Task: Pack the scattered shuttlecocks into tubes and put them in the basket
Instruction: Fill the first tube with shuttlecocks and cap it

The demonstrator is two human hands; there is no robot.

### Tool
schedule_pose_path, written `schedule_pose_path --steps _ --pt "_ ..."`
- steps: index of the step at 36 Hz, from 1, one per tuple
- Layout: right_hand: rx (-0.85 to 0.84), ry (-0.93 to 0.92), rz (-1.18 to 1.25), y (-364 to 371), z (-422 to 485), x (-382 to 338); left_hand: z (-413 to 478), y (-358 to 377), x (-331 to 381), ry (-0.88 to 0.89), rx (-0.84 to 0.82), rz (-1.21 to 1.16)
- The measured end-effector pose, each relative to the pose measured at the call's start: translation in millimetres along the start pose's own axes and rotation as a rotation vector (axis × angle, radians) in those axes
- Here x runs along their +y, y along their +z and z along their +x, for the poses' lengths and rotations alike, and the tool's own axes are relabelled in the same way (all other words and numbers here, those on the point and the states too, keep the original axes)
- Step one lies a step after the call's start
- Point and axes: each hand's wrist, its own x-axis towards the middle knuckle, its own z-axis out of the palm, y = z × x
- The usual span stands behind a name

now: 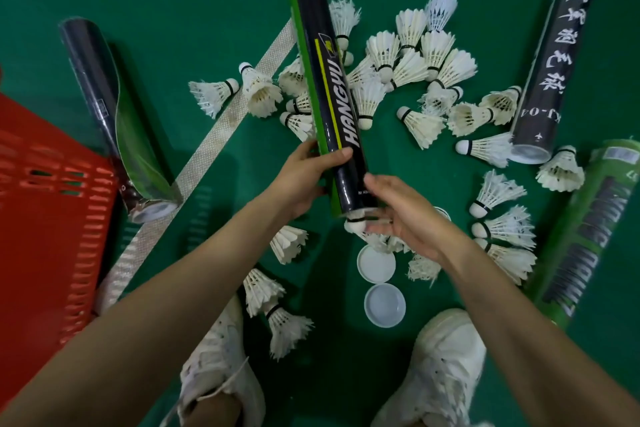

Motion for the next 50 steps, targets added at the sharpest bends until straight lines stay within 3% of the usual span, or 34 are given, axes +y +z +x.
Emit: schedule_pose_path --steps 3,8,12,16,21,25,29,33,36,39,43,47,50 --pt "0.000 0.034 -0.013 -3.9 -8.6 22.4 6.1 3.2 3.5 -0.012 0.038 -0.030" --pt "0.089 -0.059 0.031 -6.1 -8.6 31.8 8.7 7.5 6.2 -0.020 0.063 -0.084" --pt "0.046 -0.071 -0.101 -8.2 -11.0 29.3 9.6 9.0 7.7 -0.016 0.081 -0.082" --pt "0.149 -0.096 -0.056 2.0 -9.1 26.9 8.3 15.9 3.9 -0.030 0.050 -0.104" --pt "0.140 -0.055 -0.215 -13.3 -14.9 27.5 9.1 22.5 1.4 -0.035 0.043 -0.105" --pt "0.124 0.016 -0.513 -43.9 -24.6 24.4 10.9 23.2 -2.7 -0.026 0.064 -0.102" --pt "0.315 -0.018 -0.810 -72.6 -27.2 23.0 12.5 18.9 -4.4 -0.007 0.095 -0.094" --pt "0.571 -0.102 -0.731 -92.4 -16.5 22.5 13.5 13.5 -5.0 -0.008 0.113 -0.081" --pt "0.638 -0.114 -0.674 -91.7 -6.2 18.2 12.4 14.4 -8.3 -0.009 0.101 -0.079" --pt "0.721 -0.215 -0.786 -75.5 -6.4 20.1 12.2 14.7 -11.7 -0.001 0.088 -0.081" --pt "0.619 -0.387 -0.916 -57.4 -4.9 36.0 12.7 14.0 -12.6 0.001 0.089 -0.086" --pt "0.501 -0.215 -1.088 -61.3 -1.7 49.8 12.5 14.5 -12.4 0.001 0.089 -0.087" --pt "0.521 -0.123 -1.100 -68.7 -0.9 53.1 11.3 15.2 -13.2 -0.001 0.077 -0.092"
